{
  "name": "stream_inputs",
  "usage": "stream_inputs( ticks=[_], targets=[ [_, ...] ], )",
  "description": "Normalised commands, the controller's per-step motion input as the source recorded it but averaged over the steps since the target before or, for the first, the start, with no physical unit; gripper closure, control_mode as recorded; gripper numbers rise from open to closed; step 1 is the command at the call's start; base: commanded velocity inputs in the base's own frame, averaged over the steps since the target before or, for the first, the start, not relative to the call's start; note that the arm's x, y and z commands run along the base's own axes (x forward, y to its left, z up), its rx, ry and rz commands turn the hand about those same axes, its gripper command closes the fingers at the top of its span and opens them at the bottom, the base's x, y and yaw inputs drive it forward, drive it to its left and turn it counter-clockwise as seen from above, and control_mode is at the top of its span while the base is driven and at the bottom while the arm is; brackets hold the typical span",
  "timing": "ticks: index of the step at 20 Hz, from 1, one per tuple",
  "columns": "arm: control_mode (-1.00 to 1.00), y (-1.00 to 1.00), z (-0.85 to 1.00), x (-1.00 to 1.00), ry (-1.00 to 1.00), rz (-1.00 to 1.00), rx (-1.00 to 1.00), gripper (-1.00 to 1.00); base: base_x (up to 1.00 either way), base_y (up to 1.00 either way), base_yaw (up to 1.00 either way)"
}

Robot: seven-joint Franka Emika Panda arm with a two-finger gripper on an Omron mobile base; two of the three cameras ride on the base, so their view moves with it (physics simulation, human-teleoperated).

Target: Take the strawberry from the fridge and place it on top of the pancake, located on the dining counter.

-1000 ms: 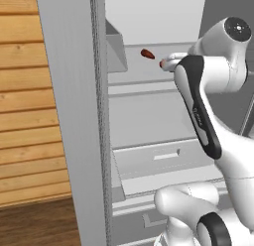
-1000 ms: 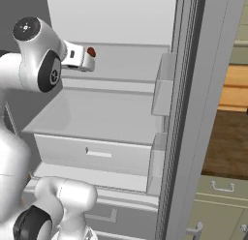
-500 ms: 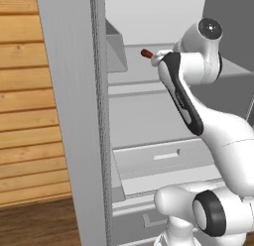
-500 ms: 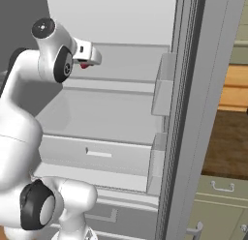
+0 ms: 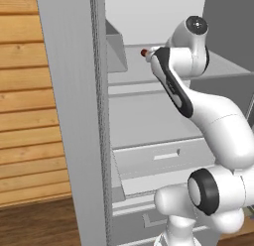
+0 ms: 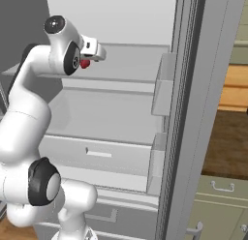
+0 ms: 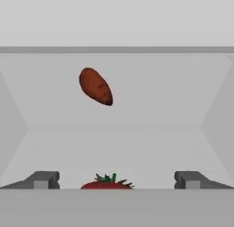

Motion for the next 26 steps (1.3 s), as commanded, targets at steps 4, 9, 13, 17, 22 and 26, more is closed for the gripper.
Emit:
stream_inputs(
  ticks=[4, 9, 13, 17, 22, 26],
  targets=[
    [-1.00, 0.00, -0.12, 0.10, 0.00, -0.03, 0.00, -1.00, 0.00, 0.00, 0.00],
    [-1.00, 0.00, 0.00, -0.09, -0.06, -0.04, 0.00, -1.00, 0.00, 0.00, 0.00],
    [-1.00, 0.00, 0.00, -0.38, -0.25, -0.02, 0.02, -1.00, 0.00, 0.00, 0.00],
    [-1.00, 0.00, 0.00, -0.21, -0.08, 0.00, 0.00, -1.00, 0.00, 0.00, 0.00],
    [-1.00, 0.00, 0.00, 0.00, 0.06, 0.00, 0.00, -1.00, 0.00, 0.00, 0.00],
    [-1.00, 0.00, 0.00, 0.05, 0.15, 0.00, 0.00, -1.00, 0.00, 0.00, 0.00]
  ],
)
